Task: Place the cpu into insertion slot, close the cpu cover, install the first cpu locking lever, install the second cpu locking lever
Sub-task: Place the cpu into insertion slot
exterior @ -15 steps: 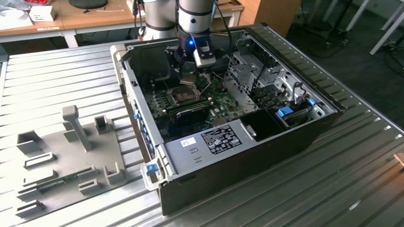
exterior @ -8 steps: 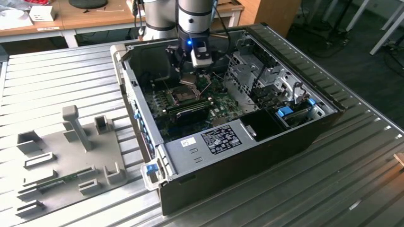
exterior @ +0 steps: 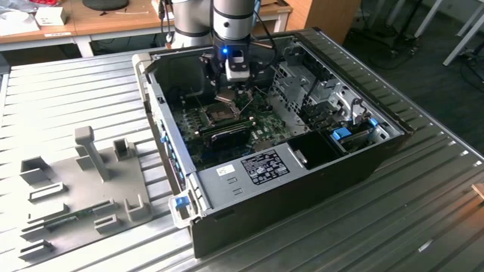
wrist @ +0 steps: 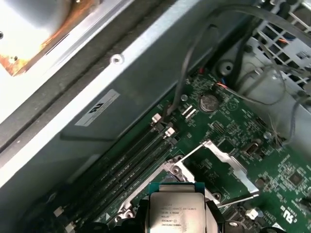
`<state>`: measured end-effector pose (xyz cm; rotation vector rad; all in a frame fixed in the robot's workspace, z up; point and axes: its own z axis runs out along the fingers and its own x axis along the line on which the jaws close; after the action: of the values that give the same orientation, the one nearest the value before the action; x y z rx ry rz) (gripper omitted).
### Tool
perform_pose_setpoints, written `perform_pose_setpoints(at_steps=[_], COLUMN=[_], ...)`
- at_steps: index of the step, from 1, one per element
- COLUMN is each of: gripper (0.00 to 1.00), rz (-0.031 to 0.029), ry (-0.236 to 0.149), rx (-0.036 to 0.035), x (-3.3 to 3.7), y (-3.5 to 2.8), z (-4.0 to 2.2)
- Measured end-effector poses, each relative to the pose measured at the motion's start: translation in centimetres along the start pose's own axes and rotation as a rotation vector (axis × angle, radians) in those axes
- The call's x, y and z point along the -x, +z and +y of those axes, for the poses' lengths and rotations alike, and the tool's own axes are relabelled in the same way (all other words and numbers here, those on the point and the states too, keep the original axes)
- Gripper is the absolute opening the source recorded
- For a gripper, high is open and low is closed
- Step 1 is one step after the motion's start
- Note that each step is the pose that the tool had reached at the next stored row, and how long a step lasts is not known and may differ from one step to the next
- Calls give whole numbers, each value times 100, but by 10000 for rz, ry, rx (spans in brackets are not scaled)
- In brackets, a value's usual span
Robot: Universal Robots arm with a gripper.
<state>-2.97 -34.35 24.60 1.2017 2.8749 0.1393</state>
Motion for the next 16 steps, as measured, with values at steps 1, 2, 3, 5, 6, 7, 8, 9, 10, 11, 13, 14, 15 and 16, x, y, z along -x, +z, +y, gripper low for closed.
perform_pose_setpoints(at_steps=[1,2,3,5,6,7,8,9,10,11,13,14,15,16], gripper=[54,54,54,54,54,54,54,54,54,54,54,54,54,54], rz=[-17,-35,-48,-54,-55,-54,-54,-55,-55,-54,-56,-55,-55,-55], ry=[112,222,318,374,375,376,376,377,377,377,380,380,378,378], rx=[-4,-11,-15,-16,-15,-15,-15,-15,-15,-15,-14,-15,-15,-14], x=[-1,-1,0,0,-1,-1,-1,-1,-1,-1,-5,-9,-13,-18], y=[0,1,1,0,0,1,1,1,1,1,0,0,0,0], z=[-1,0,-1,-1,-1,-1,-1,-1,-1,-1,-5,-8,-12,-18])
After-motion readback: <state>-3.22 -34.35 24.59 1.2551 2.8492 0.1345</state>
